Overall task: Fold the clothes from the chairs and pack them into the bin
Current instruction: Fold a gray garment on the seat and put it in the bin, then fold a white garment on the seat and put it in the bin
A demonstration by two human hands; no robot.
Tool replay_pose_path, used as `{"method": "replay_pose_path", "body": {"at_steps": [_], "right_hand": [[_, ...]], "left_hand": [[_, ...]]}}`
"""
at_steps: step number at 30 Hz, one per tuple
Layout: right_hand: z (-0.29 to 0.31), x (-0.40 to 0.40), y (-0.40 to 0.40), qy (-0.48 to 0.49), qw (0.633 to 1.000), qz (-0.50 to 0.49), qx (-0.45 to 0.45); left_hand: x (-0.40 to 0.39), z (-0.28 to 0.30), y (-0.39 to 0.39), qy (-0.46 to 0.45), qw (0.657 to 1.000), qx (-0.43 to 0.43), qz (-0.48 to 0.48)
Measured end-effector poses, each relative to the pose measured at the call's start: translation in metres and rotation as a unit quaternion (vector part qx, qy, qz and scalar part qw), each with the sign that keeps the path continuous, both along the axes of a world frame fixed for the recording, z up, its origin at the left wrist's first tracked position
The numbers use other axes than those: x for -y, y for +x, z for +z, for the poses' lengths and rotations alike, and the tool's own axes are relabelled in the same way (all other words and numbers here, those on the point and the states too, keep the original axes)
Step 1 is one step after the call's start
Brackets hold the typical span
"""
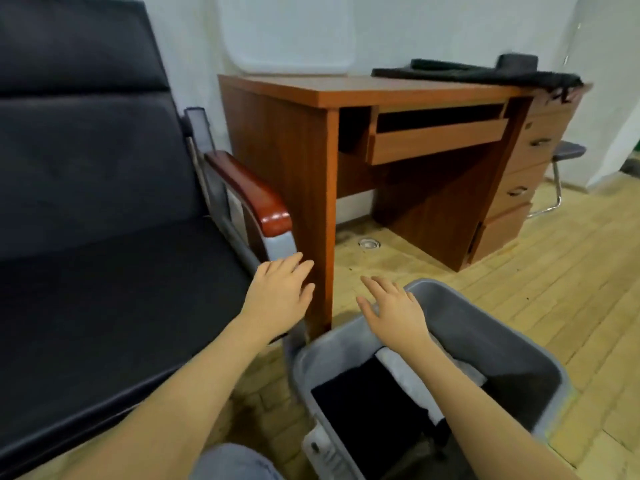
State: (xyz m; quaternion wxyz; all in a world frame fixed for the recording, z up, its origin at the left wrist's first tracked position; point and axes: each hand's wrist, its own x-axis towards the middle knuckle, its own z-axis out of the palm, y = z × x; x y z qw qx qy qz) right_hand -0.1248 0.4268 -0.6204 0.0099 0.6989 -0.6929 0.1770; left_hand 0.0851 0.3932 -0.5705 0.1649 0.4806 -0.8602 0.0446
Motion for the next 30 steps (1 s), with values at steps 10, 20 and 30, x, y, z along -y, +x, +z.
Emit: {"method": "replay_pose_path", "body": {"at_steps": [10, 20, 30], "right_hand": [[0.077, 0.006, 0.217, -0.113, 0.976, 0.182, 0.031], [0.077, 0.003, 0.463, -0.083, 0.921, 0.378, 0.047], [0.015, -0.009, 0.629, 0.060, 0.886, 0.459, 0.033]], "left_hand": [[-0.078, 0.058, 0.209, -0.052, 0.980, -0.048, 0.188], [-0.151, 0.037, 0.417, -0.026, 0.922, -0.076, 0.378], [-0.182, -0.045, 0.544, 0.117, 0.844, -0.018, 0.524]]}}
